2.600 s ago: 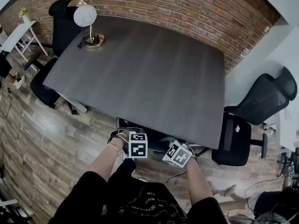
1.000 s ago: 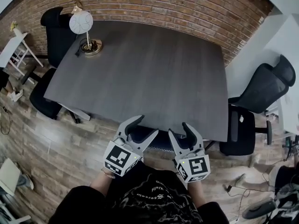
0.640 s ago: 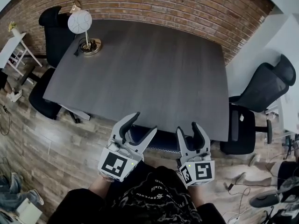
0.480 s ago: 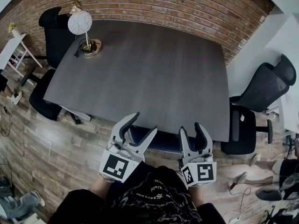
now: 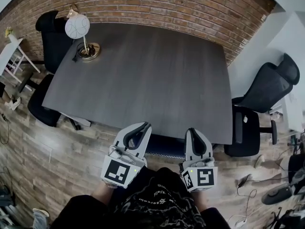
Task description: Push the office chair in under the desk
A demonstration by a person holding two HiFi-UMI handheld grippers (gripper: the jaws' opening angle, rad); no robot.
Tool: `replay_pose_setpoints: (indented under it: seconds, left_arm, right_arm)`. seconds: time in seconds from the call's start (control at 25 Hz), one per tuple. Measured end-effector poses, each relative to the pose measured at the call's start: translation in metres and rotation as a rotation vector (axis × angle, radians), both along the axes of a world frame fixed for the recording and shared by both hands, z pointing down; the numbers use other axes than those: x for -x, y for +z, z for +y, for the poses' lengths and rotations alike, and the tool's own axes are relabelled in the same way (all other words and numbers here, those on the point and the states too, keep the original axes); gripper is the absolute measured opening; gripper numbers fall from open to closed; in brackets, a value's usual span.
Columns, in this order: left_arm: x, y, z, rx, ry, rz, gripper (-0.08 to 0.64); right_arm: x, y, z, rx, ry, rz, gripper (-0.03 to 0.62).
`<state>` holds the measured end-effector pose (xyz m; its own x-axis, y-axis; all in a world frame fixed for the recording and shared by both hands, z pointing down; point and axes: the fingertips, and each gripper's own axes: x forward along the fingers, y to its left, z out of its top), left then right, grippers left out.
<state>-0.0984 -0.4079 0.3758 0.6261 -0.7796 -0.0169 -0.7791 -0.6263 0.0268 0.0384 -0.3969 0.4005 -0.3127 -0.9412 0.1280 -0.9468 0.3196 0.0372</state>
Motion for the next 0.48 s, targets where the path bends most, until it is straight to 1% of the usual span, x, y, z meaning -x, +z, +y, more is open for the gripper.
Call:
replay_pose_setpoints:
  seconds: [0.08, 0.16, 0.28, 0.36, 0.48]
  left_arm:
    - [-0.001, 0.003, 0.0, 0.003, -0.003, -0.018, 0.017]
    - [-0.001, 0.004, -0.001, 0.009, -0.005, -0.029, 0.008]
    - [-0.001, 0.006, -0.001, 0.019, -0.005, -0.025, 0.008]
    - [-0.001, 0.008, 0.0, 0.027, -0.006, -0.023, 0.008]
    - [0.0, 0.01, 0.0, 0.017, -0.003, -0.04, 0.008]
  right_arm:
    - [0.0, 0.001, -0.001, 0.001, 0.0, 0.0, 0.014]
    - [0.001, 0.002, -0.001, -0.004, -0.006, 0.029, 0.008]
    - [0.007, 0.006, -0.002, -0.005, -0.023, 0.073, 0.005]
    - [0.009, 0.009, -0.002, 0.002, -0.031, 0.073, 0.005]
    - [0.012, 0.011, -0.001, 0.0, -0.037, 0.071, 0.003]
